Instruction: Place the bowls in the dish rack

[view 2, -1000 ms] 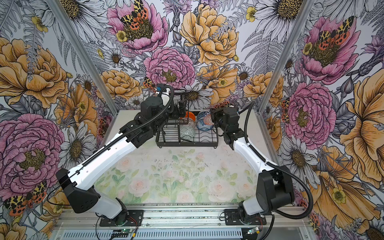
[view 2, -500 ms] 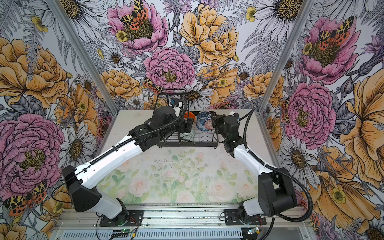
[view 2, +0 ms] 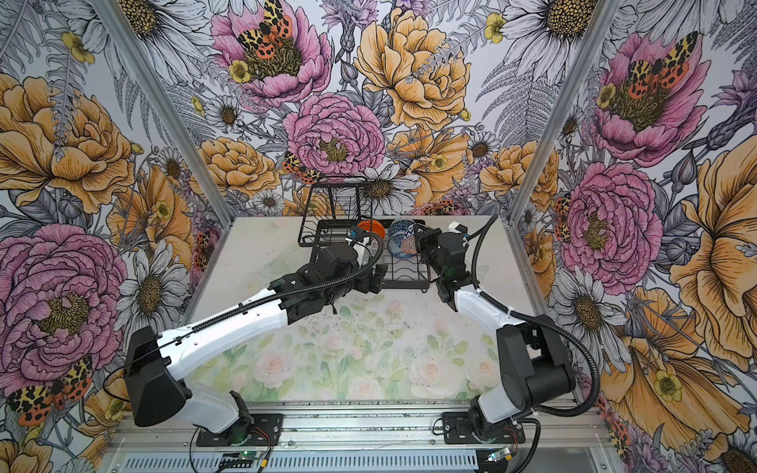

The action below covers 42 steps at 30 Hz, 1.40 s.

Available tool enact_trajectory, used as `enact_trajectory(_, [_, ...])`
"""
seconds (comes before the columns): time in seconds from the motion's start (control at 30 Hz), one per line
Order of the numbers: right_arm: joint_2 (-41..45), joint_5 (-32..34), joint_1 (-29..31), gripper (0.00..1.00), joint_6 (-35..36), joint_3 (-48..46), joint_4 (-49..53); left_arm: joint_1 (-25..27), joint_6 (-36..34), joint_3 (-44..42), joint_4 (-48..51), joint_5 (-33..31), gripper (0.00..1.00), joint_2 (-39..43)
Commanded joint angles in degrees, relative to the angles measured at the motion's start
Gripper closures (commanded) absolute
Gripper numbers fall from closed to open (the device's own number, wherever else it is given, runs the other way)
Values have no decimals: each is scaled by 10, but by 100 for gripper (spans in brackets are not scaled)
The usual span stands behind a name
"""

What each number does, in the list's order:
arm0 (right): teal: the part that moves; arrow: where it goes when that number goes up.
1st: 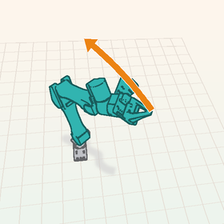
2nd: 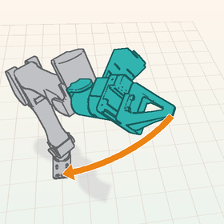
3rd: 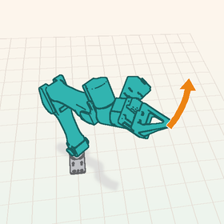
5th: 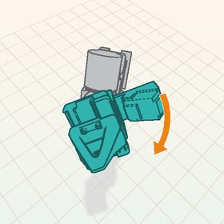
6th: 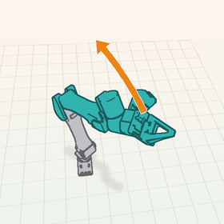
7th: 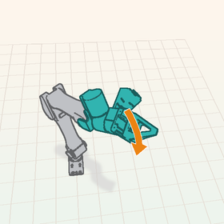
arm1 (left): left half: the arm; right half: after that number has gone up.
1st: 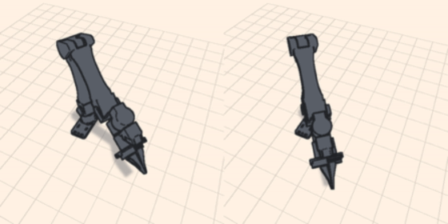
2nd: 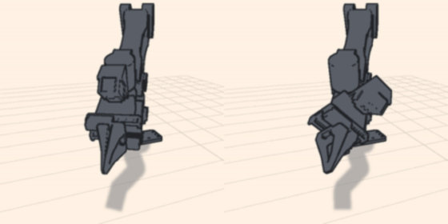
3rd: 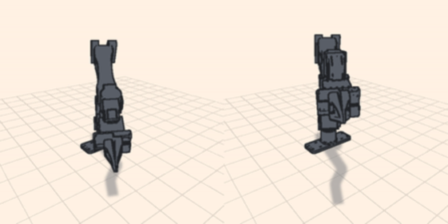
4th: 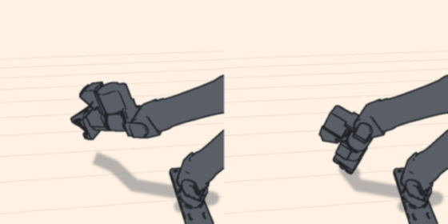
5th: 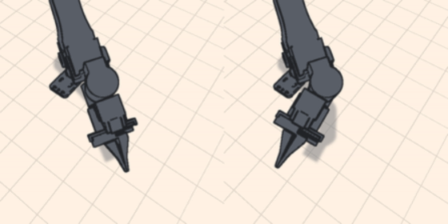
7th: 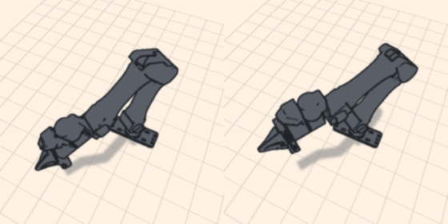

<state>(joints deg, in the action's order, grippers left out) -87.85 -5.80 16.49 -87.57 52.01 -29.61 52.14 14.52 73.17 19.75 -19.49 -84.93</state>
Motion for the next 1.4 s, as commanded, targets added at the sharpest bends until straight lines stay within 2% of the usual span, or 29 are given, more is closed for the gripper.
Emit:
enact_trajectory(0.0, [-17, -2, 12, 100, 2, 23, -86, 8, -19, -43, -100, -27, 1, 28])
enact_trajectory(0.13, [-38, 7, 18, 100, 4, 14, -124, 9, -27, -96, -162, -29, 1, 40])
enact_trajectory(0.47, [-103, 21, 33, 100, -7, -16, -247, 16, -39, -150, -188, -47, 1, 38])
enact_trajectory(1.37, [-209, 61, 37, 100, -20, -73, -381, 49, -18, -159, -126, -88, 1, 9])
